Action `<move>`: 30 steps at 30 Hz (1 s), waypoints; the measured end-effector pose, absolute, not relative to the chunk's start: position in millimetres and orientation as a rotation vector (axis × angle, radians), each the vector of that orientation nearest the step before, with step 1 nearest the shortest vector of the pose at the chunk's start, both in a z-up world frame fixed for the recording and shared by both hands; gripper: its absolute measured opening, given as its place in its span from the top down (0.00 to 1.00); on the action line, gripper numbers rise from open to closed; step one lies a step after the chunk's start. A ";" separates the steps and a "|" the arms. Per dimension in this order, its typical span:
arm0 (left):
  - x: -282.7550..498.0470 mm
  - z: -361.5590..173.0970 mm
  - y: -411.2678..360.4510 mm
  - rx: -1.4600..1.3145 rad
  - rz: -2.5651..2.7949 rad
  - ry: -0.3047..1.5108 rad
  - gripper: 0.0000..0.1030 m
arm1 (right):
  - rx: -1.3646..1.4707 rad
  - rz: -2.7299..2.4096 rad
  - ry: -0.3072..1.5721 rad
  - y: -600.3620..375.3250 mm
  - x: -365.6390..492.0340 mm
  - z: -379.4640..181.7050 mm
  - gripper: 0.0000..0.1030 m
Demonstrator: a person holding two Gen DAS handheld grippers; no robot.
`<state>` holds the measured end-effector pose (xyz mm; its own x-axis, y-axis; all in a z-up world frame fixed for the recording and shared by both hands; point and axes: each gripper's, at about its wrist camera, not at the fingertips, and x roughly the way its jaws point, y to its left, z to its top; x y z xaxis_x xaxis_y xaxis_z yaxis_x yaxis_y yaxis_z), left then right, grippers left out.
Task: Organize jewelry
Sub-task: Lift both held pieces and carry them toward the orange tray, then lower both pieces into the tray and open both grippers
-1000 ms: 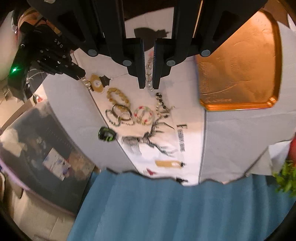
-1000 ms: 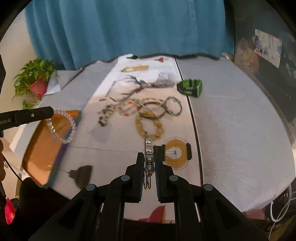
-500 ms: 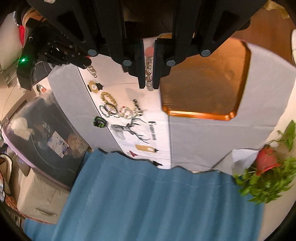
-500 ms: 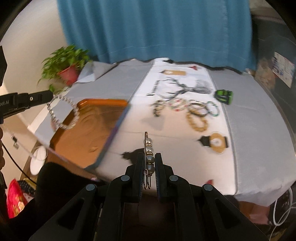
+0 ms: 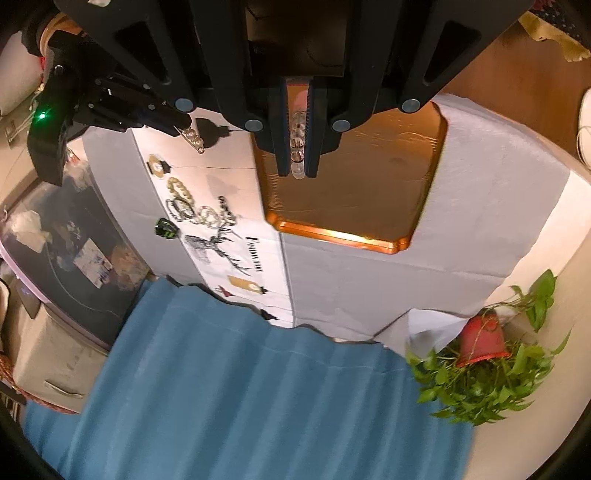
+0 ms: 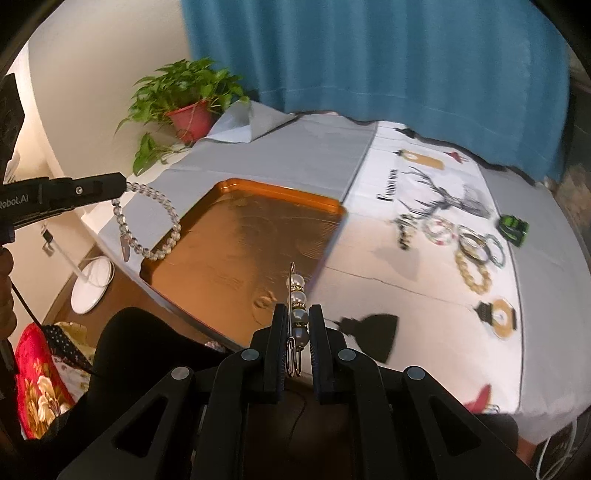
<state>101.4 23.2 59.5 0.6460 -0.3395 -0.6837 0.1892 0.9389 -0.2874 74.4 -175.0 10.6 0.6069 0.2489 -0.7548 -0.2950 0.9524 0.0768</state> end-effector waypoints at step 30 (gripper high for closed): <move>204.5 -31.3 53.3 -0.177 -0.224 0.956 0.95 | -0.140 0.327 0.968 -89.1 190.9 -50.2 0.88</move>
<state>204.5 53.3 -31.3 0.5563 -0.2670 -0.7869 0.1110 0.9624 -0.2481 190.9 -89.1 -50.2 0.5227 0.2100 -0.8263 -0.3342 0.9421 0.0280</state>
